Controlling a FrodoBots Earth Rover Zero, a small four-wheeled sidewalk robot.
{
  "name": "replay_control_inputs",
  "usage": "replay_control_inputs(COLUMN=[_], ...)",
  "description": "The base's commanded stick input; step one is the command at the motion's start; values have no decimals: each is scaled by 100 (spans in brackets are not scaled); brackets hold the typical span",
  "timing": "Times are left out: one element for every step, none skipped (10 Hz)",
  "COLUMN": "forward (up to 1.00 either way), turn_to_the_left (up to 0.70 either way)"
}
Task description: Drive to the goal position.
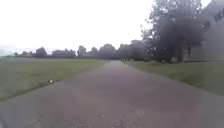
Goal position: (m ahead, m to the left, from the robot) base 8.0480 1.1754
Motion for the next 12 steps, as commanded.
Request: replay_control_inputs(forward=[100,100,100,100,100,100,100,100,100,100,100,100], turn_to_the_left=[0,-27,-27,-27,-27,-27,-27,-27,-27,-27,-27,-22])
